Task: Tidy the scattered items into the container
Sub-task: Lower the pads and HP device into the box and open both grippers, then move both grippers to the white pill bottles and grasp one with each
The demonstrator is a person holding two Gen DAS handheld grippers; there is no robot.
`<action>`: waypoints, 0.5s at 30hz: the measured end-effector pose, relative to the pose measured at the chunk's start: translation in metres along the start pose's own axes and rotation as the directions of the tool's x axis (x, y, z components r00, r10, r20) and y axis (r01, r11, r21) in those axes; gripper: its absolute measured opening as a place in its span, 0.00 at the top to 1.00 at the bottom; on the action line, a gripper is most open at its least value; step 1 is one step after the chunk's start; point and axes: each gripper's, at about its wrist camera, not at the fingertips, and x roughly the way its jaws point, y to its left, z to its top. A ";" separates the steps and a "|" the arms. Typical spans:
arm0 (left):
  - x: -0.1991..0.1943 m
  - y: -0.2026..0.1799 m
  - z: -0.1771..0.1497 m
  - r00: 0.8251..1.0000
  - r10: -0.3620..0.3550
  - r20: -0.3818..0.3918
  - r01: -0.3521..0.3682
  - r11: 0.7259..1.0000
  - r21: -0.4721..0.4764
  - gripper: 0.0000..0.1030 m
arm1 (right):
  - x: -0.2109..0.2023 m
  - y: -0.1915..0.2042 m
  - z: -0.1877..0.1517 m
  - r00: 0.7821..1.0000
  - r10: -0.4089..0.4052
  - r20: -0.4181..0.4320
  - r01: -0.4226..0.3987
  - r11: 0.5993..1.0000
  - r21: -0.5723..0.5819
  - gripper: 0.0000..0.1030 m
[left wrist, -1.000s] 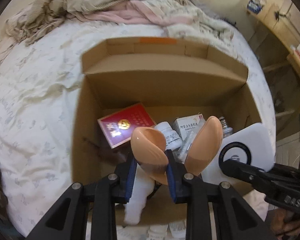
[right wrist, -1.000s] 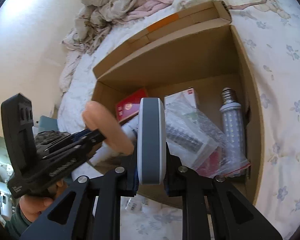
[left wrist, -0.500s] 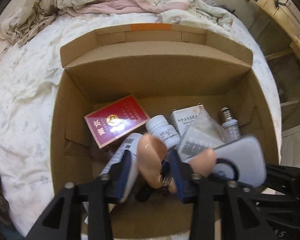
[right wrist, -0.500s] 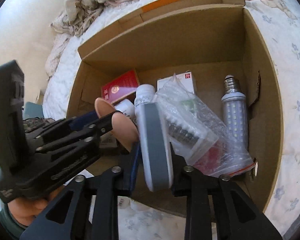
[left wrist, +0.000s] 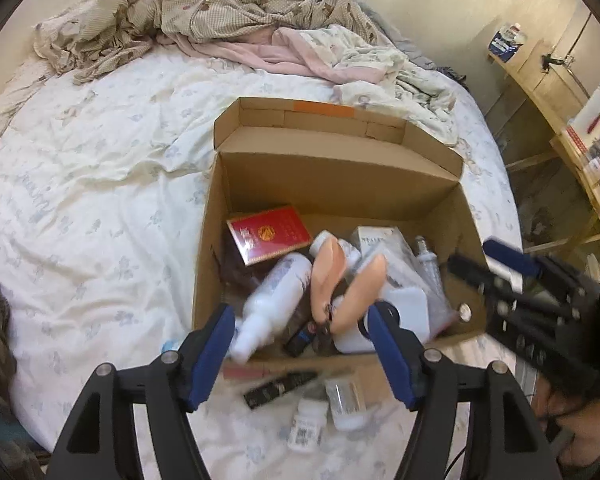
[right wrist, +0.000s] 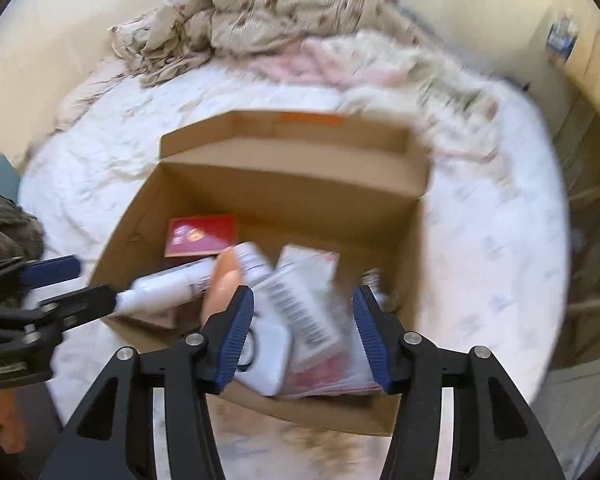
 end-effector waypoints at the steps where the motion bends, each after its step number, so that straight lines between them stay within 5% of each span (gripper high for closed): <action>1: -0.004 -0.001 -0.006 1.000 -0.005 -0.003 0.005 1.000 0.001 0.32 | -0.003 -0.002 -0.002 1.000 0.006 0.002 -0.006 1.000 0.004 0.45; 15: -0.005 0.002 -0.100 0.987 0.033 -0.156 -0.025 0.998 0.049 0.32 | -0.038 -0.013 -0.046 0.970 0.238 -0.042 -0.232 0.966 0.114 0.39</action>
